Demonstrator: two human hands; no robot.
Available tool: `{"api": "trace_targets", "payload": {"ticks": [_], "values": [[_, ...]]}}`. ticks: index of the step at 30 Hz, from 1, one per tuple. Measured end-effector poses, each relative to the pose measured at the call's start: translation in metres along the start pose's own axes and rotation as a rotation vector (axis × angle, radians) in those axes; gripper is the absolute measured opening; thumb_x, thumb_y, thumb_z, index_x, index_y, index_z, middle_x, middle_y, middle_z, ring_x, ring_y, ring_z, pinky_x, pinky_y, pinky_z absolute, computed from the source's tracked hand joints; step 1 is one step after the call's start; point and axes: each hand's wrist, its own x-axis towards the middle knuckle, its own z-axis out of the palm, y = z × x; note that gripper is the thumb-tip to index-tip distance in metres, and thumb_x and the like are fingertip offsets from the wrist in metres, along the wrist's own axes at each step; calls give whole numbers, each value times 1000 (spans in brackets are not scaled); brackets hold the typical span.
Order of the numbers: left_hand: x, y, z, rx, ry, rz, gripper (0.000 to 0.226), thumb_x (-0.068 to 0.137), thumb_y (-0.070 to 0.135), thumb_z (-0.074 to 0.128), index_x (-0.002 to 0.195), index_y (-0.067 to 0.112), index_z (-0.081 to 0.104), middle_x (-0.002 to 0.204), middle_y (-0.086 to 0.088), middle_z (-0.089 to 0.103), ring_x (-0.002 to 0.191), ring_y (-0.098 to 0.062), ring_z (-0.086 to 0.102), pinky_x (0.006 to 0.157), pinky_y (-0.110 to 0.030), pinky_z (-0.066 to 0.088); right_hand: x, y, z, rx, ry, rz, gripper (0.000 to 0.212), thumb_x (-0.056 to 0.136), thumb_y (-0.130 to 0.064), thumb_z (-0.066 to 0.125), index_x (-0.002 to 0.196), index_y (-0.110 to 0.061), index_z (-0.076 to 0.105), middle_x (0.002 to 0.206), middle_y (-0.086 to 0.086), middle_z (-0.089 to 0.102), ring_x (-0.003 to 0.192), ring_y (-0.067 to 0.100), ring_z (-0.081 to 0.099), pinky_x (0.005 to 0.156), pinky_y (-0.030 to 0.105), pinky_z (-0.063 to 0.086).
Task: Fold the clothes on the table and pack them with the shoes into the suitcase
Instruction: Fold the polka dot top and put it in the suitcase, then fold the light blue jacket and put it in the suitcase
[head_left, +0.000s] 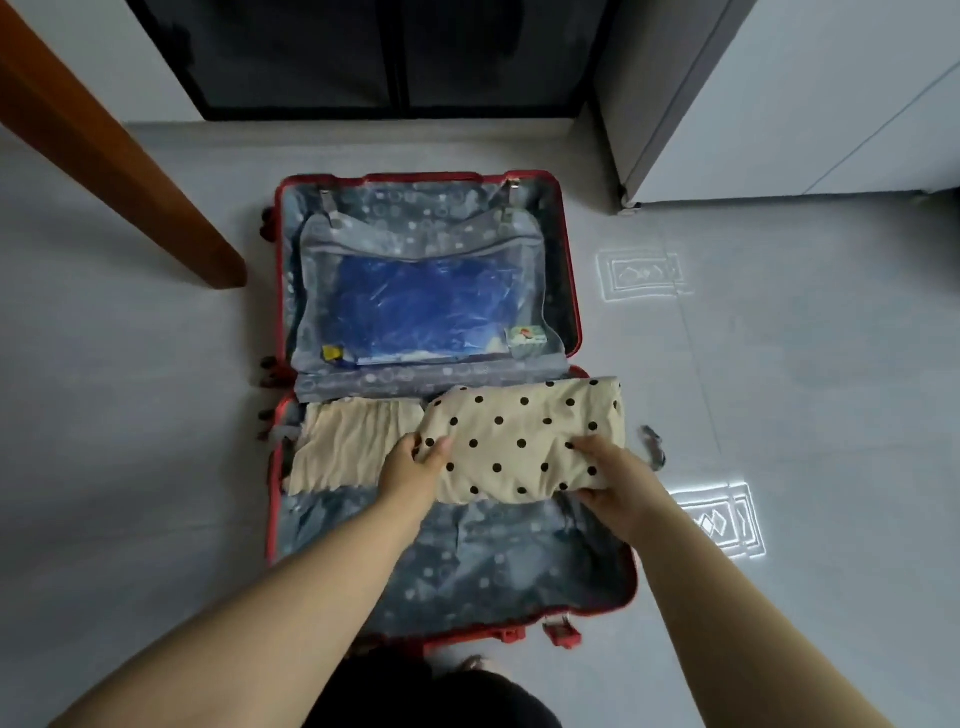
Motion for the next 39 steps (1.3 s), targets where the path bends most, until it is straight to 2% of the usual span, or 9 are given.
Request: {"api": "trace_targets", "payload": {"ticks": [5, 8, 10, 12, 16, 25, 34, 37, 39], "values": [[131, -55, 44, 77, 10, 150, 46, 92, 30, 53, 132, 10, 45, 132, -6, 52, 114, -19, 51, 89, -26, 38, 156, 44, -4, -144, 84, -71, 26, 83, -14, 65, 107, -8, 57, 99, 10, 67, 92, 25, 64, 81, 39, 54], [179, -78, 64, 556, 215, 273, 54, 92, 28, 53, 140, 16, 31, 141, -9, 36, 123, -24, 39, 97, -32, 36, 224, 77, -2, -796, 403, -201, 73, 80, -32, 66, 139, -4, 33, 134, 15, 46, 121, 33, 47, 102, 44, 39], [195, -92, 72, 920, 244, 457, 67, 94, 20, 47, 148, 25, 7, 153, -5, 9, 138, -27, 17, 112, -35, 22, 243, 100, 7, -1198, 558, -517, 68, 87, -36, 50, 143, -8, 23, 147, 17, 27, 136, 34, 26, 114, 45, 20], [204, -104, 75, 1168, 58, 611, 65, 97, 14, 31, 148, 31, -6, 157, 3, -5, 144, -22, -1, 117, -37, 5, 251, 117, 21, -1422, 355, -713, 57, 92, -39, 36, 144, -19, 24, 151, 14, 22, 139, 34, 18, 116, 47, 9], [194, -105, 60, 1301, -140, 470, 51, 101, 31, 15, 148, 31, -3, 158, 4, -5, 145, -18, -5, 117, -39, -8, 246, 119, 33, -1662, 18, -371, 60, 95, -56, 24, 147, -36, 4, 157, 4, 2, 144, 30, -1, 116, 47, -4], [-47, 5, -45, 1196, -162, 424, 52, 101, 35, 17, 148, 28, -4, 158, -1, -5, 145, -21, -9, 116, -38, -10, -48, 52, 50, -1645, -75, -348, 66, 97, -51, 29, 149, -25, -2, 157, 8, 9, 145, 28, 6, 118, 40, 4], [-305, 106, -177, 1098, 54, 578, 56, 95, 45, 9, 148, 30, 6, 158, 2, 1, 145, -20, -7, 111, -35, -20, -354, -45, 103, -1750, -37, -652, 70, 91, -63, 14, 149, -24, 4, 157, 5, 11, 144, 25, 7, 118, 39, 4], [-346, 125, -227, 1035, 149, 659, 76, 79, 54, -15, 148, 30, 3, 158, 2, -1, 144, -21, -12, 108, -34, -21, -402, -54, 136, -1724, 34, -774, 121, 48, -81, -34, 149, -27, 5, 157, 3, 14, 144, 24, 9, 119, 41, 7], [-363, 128, -266, 958, 181, 702, 102, 61, 68, -38, 148, 32, 2, 158, 3, -3, 143, -20, -16, 107, -32, -24, -427, -54, 167, -1688, 68, -828, 131, 38, -81, -39, 149, -27, 6, 156, 1, 15, 144, 23, 10, 119, 39, 9]]}}
